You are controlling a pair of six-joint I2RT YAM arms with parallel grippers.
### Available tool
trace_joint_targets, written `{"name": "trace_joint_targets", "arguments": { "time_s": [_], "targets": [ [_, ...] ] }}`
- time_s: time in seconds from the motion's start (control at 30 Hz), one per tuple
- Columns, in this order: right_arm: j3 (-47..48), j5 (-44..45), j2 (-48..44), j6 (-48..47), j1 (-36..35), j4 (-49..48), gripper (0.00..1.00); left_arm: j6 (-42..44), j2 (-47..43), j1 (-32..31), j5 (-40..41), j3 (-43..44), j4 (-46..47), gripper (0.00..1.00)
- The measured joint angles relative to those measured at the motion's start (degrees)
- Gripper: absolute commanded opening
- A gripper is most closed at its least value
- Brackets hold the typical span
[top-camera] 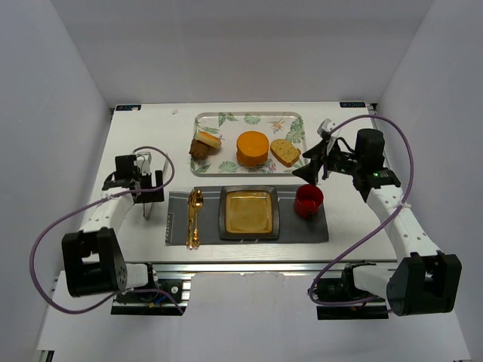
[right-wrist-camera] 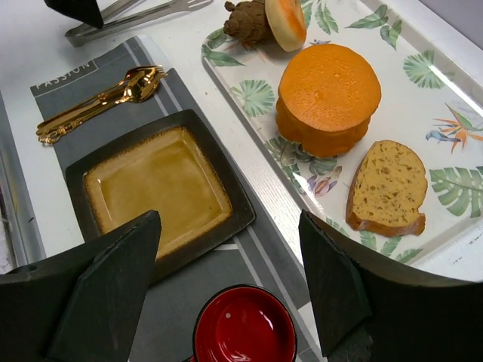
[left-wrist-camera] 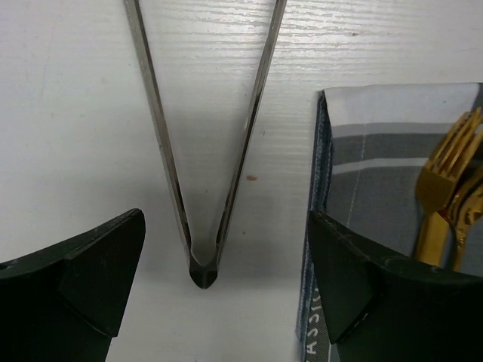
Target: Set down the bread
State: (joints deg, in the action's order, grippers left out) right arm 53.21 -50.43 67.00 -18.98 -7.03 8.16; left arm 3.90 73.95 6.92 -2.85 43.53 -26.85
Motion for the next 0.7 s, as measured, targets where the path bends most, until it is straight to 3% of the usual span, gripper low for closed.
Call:
{"name": "trace_joint_targets", "arguments": {
  "time_s": [0.3, 0.5, 0.6, 0.63, 0.67, 0.7],
  "targets": [
    [0.0, -1.8, 1.4, 2.2, 2.6, -2.1, 0.79, 2.7, 12.6, -1.5, 1.1, 2.1, 4.5, 0.98],
    [1.2, -3.0, 2.4, 3.5, 5.2, -2.1, 0.79, 3.3, 17.2, -1.5, 2.6, 4.3, 7.4, 0.91],
    [1.7, -3.4, 2.4, 3.8, 5.9, -2.1, 0.79, 2.9, 18.3, -1.5, 2.3, 4.7, 9.5, 0.7],
    [1.7, -3.4, 2.4, 3.8, 6.0, -2.0, 0.79, 2.8, 18.6, -1.5, 2.1, 4.8, 10.1, 0.6],
    [1.7, -3.5, 2.3, 3.8, 6.1, -2.0, 0.79, 2.7, 18.8, -1.5, 2.0, 4.9, 10.8, 0.42],
    [1.7, -3.5, 2.2, 3.8, 6.2, -1.8, 0.79, 2.3, 19.0, -1.6, 1.9, 4.9, 11.5, 0.35]
  ]
}}
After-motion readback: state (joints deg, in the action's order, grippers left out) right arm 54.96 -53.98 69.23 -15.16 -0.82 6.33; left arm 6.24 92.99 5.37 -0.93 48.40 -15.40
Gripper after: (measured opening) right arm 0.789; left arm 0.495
